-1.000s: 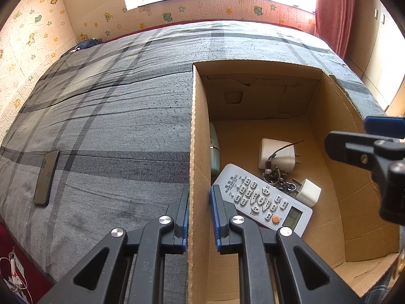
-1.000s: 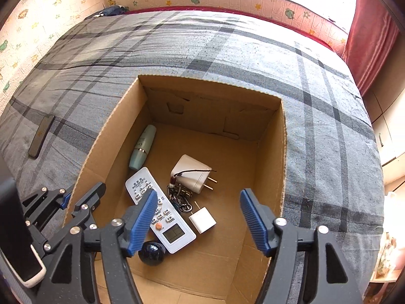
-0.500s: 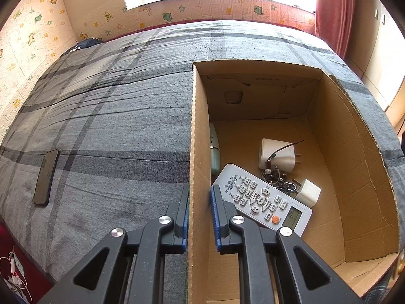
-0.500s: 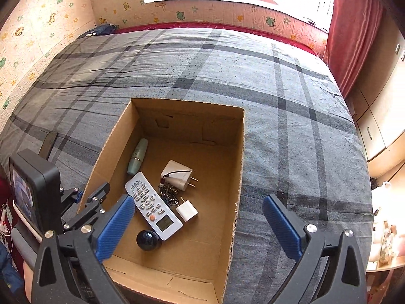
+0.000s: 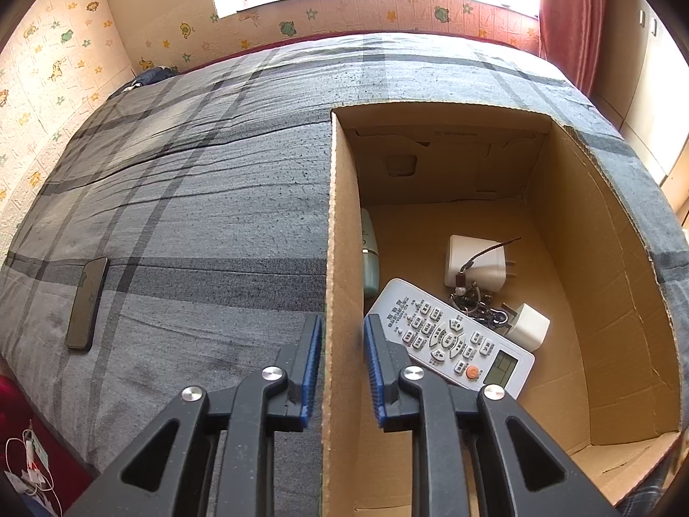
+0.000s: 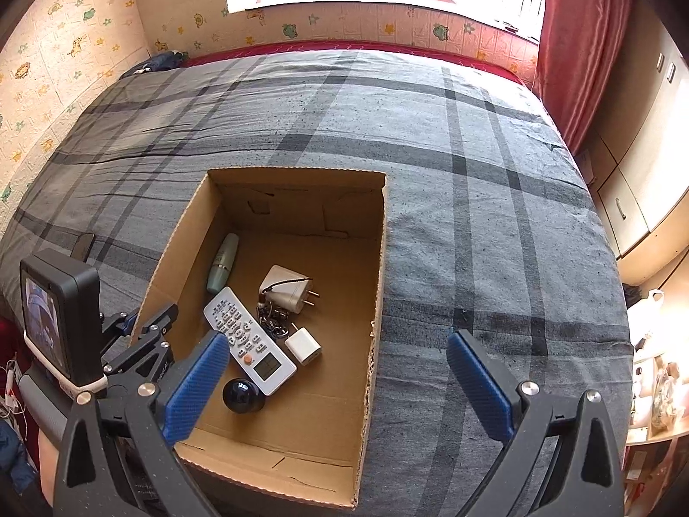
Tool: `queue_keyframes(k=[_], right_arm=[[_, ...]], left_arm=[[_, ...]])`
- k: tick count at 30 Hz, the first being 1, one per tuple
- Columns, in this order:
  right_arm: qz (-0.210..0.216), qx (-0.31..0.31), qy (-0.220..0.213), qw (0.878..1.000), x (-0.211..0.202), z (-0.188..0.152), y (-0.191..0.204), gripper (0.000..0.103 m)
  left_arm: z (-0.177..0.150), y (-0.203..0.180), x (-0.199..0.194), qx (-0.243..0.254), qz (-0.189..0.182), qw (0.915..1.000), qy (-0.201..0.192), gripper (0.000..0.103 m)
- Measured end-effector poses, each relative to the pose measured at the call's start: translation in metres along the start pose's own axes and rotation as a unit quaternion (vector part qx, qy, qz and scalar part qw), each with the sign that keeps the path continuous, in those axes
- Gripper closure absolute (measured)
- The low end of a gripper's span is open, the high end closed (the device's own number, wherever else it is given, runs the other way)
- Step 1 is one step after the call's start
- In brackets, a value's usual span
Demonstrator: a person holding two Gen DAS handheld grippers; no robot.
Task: Organize rigid objects
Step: 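Open the left gripper to release the box wall and lift it away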
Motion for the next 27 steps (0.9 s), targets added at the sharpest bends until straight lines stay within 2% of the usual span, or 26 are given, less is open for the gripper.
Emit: queue_keyframes(k=[2, 4, 6, 8, 9, 16, 18, 27], right_arm=[[0.001, 0.0, -0.003, 1.0, -0.003, 0.0, 0.0, 0.0], [0.002, 0.001, -0.007, 1.0, -0.007, -0.002, 0.0, 0.0], [0.003, 0.002, -0.01, 1.0, -0.011, -0.004, 0.0, 0.0], [0.003, 0.003, -0.015, 1.0, -0.016, -0.007, 0.0, 0.0], [0.004, 0.003, -0.018, 1.0, -0.019, -0.008, 0.0, 0.0], [-0.004, 0.0, -0.038, 0.999, -0.042, -0.02, -0.001, 0.0], [-0.004, 0.001, -0.046, 0.999, -0.05, -0.024, -0.002, 0.0], [-0.004, -0.003, -0.069, 0.998, -0.079, -0.036, 0.003, 0.0]], left_arm=[[0.001, 0.004, -0.006, -0.005, 0.006, 1.0, -0.004, 0.046], [0.002, 0.007, -0.014, -0.01, 0.005, 0.9999, -0.01, 0.041], [0.002, 0.009, -0.023, -0.012, 0.005, 0.9999, -0.011, 0.028], [0.002, 0.009, -0.034, -0.01, 0.002, 0.9998, -0.018, 0.025], [0.001, 0.008, -0.04, -0.009, 0.002, 0.9997, -0.021, 0.018], [-0.007, 0.003, -0.079, -0.009, 0.006, 0.9991, -0.041, 0.012], [-0.009, 0.002, -0.089, -0.009, 0.006, 0.9991, -0.042, 0.0], [-0.015, -0.001, -0.138, -0.01, 0.014, 0.9971, -0.074, 0.0]])
Point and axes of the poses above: each gripper's, at about its wrist camera, not at the fingertips, and x roughly the way its jaws point, y to its left, z to its top, the point moved 5 cm from there along x, roughly the way its jaws point, and after that the axes turned 9 degrees about z, right-handed, at the moved point
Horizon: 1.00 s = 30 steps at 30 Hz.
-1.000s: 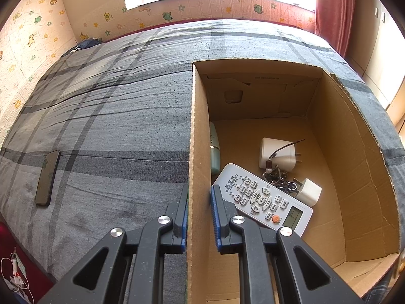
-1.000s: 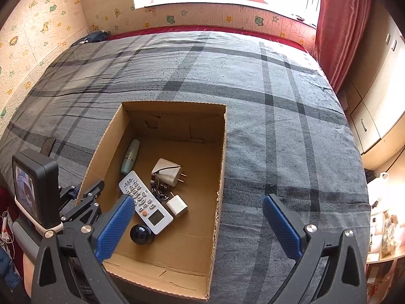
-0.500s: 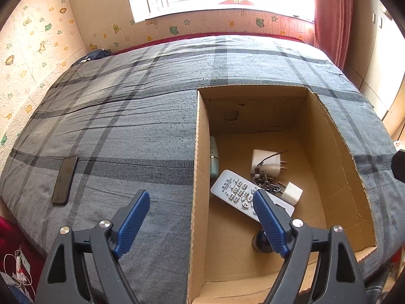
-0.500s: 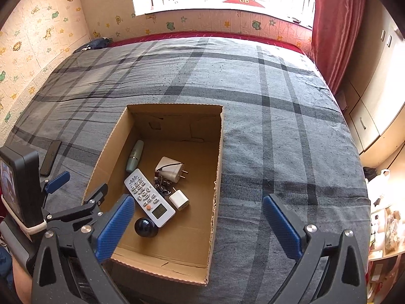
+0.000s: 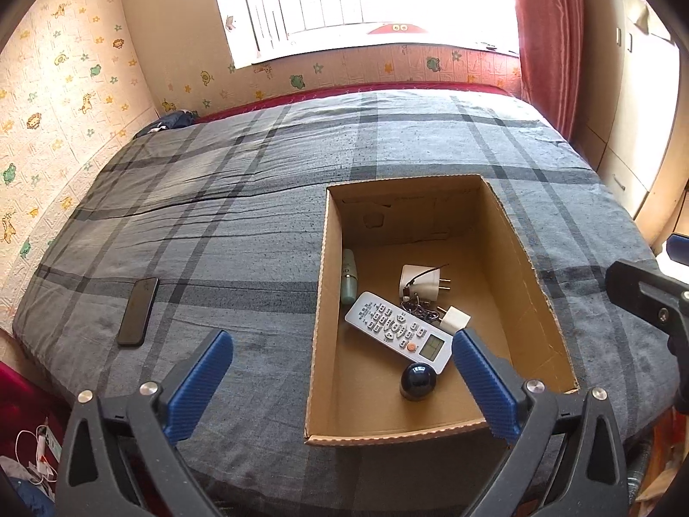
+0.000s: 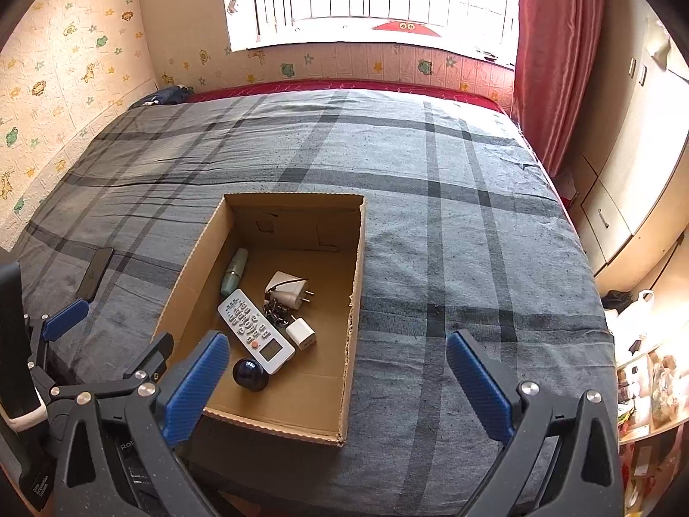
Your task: Organize rigid objects
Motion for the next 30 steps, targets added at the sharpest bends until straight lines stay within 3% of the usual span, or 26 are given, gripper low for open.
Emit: queue_keyframes(k=[11, 24, 30], right_arm=[[0.004, 0.001, -0.011, 1.0, -0.022, -0.01, 0.002, 0.0], [0.006, 0.003, -0.009, 1.0, -0.031, -0.02, 0.002, 0.0], [0.009, 0.007, -0.007, 1.0, -0.032, -0.023, 0.001, 0.0]], left_arm=[[0.0, -0.001, -0.04, -0.009, 0.002, 0.9996, -0.025, 0.0], [-0.003, -0.015, -0.059, 0.0, -0.022, 0.9992, -0.034, 0.0], [-0.004, -0.016, -0.063, -0.001, -0.015, 0.9991, -0.039, 0.0]])
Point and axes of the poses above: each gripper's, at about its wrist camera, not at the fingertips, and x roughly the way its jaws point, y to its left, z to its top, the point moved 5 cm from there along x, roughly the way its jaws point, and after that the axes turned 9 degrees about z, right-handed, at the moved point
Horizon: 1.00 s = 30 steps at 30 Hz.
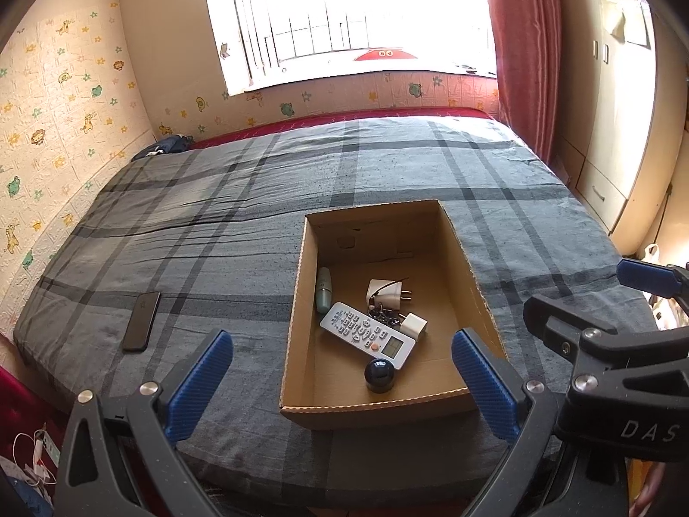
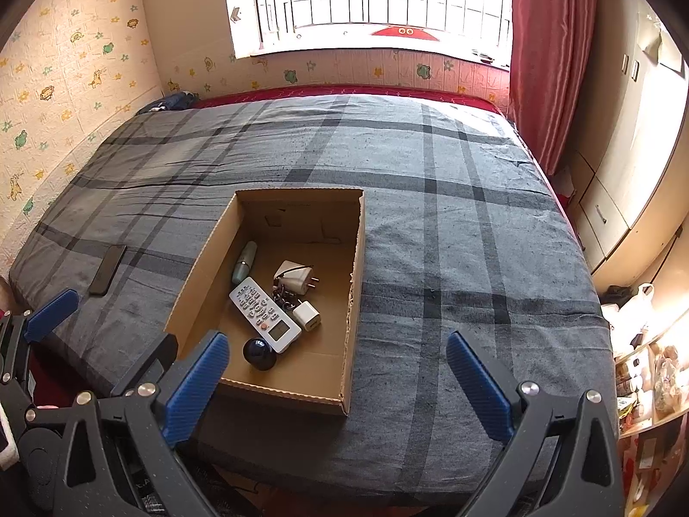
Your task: Organize rigid objects
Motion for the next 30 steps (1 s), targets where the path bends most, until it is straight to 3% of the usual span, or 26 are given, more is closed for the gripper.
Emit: queue_keyframes(k=[30], right_arm=[[-0.006, 0.002, 0.01, 1.0, 0.003, -0.0032, -0.0032, 0.0]], left_arm=[[-0.0023, -0.0022, 0.0002, 0.007, 0.005, 1.0, 0.005, 0.0]])
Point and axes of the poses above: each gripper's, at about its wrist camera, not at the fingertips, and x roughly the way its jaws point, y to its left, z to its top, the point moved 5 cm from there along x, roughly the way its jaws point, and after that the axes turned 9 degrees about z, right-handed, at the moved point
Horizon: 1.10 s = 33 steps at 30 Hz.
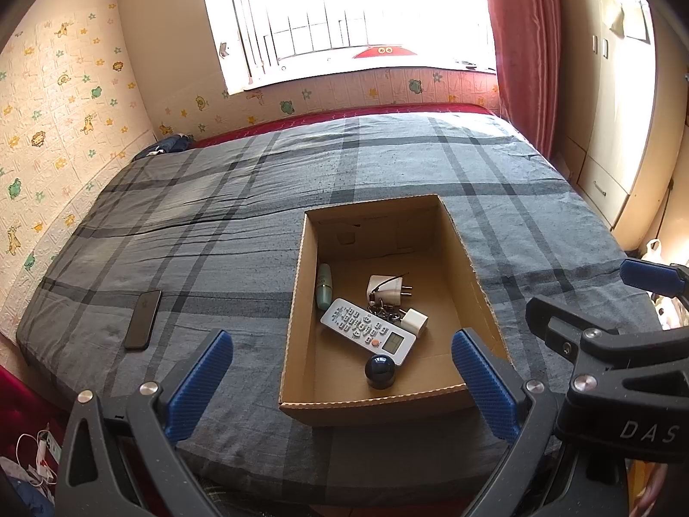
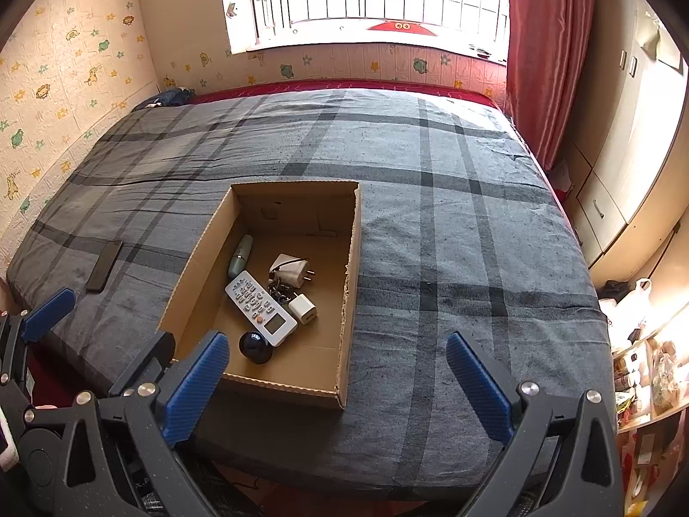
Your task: Organize rigid objects
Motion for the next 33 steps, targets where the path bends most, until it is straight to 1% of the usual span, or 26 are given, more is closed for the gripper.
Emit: queue_keyframes(k=[17, 22, 33], right_arm=[[0.0, 0.002, -0.001, 1.0, -0.0005, 0.0003, -0.0003, 0.0], [-0.005, 0.001, -0.002, 1.0, -0.0011, 0.0018, -0.0002, 0.0], [-0.009, 0.003, 0.001, 1.0, 0.0067, 0.0051, -0.004, 0.0]], left_arm=[[0.0017, -0.0018, 0.0007, 0.002, 0.001, 1.0, 0.0, 0.0], [0.0033, -0.0028, 0.0023, 0.003, -0.001, 1.0, 0.001, 0.0], [0.0052, -0.0065, 0.0092, 0.006, -0.006, 1.0, 0.005, 0.0]])
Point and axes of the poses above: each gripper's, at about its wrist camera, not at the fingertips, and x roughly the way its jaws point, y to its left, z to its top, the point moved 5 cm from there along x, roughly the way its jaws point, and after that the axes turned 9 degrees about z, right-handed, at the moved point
